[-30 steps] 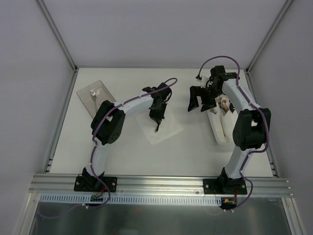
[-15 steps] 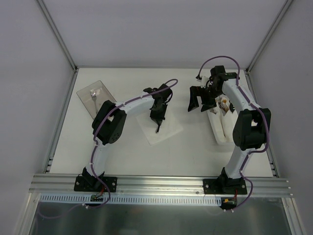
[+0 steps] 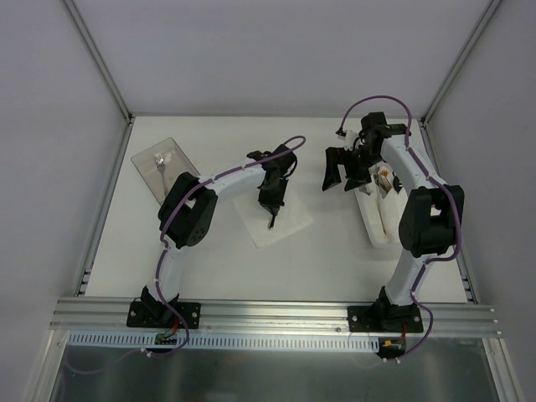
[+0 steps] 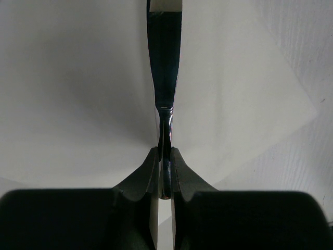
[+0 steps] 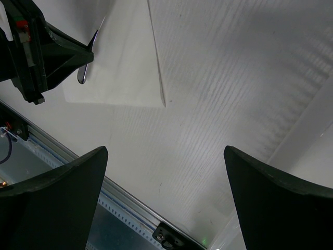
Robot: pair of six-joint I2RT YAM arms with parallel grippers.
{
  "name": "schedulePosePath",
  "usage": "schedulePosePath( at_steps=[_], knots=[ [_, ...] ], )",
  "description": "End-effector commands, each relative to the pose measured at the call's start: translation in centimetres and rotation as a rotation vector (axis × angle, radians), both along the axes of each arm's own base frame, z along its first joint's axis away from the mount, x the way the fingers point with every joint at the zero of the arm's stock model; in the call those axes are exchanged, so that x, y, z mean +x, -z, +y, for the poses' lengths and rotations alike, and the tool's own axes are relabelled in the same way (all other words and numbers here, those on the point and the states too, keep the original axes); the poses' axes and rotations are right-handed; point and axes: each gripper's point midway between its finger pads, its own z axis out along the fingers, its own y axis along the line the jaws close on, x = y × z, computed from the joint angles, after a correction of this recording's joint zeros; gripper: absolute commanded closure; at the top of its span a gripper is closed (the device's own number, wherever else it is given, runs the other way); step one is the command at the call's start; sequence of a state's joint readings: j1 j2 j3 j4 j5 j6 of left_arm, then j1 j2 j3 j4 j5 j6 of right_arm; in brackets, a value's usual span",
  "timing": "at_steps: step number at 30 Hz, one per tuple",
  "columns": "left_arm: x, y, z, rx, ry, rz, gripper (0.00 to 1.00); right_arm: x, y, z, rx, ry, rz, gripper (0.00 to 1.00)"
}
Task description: Place the utensils on the paper napkin and roll it up
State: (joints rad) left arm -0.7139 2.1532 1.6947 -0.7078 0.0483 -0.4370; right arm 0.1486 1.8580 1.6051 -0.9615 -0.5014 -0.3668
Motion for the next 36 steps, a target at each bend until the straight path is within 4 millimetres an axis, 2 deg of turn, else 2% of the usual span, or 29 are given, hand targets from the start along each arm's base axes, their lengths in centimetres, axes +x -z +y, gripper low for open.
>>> schedulePosePath(
  at_steps=[1,8,15,19,24,28,30,35,36],
  knots=[
    [-0.3,-0.7,-0.8,-0.026,-0.012,0.006,1.00,0.0,-1.0,-0.4,0.001,0.002,-0.027,0.01],
    [-0.9,0.1,-1.1,-0.028,-0.012,0.037,1.00,0.0,-0.9,-0.5,0.000,0.003,-0.025,0.01],
    [-1.8,1.5,-0.5,-0.003,-0.025,0.076,1.00,-0.1,-0.8,-0.5,0.001,0.005,-0.020,0.01],
    [-2.2,2.3,-0.3,0.006,-0.027,0.099,0.96,-0.1,-0.8,-0.5,0.003,0.004,-0.023,0.01],
    [-2.3,1.9,-0.4,-0.006,-0.024,0.101,0.74,0.0,-0.8,-0.5,0.008,0.004,-0.019,0.01],
    [-1.8,-0.3,-0.7,-0.037,-0.021,0.053,0.67,0.2,-1.1,-0.3,0.016,0.006,-0.026,0.01],
    [-1.3,-2.2,-1.0,-0.064,-0.015,0.011,0.61,0.3,-1.3,-0.2,0.020,0.004,-0.031,0.01],
    [0.2,-7.6,-1.3,-0.139,-0.033,-0.103,0.59,0.4,-1.3,0.4,0.014,-0.004,-0.035,0.01],
    [0.3,-8.1,-1.2,-0.146,-0.052,-0.111,0.59,0.5,-1.3,0.6,0.008,-0.003,-0.035,0.01]
  ],
)
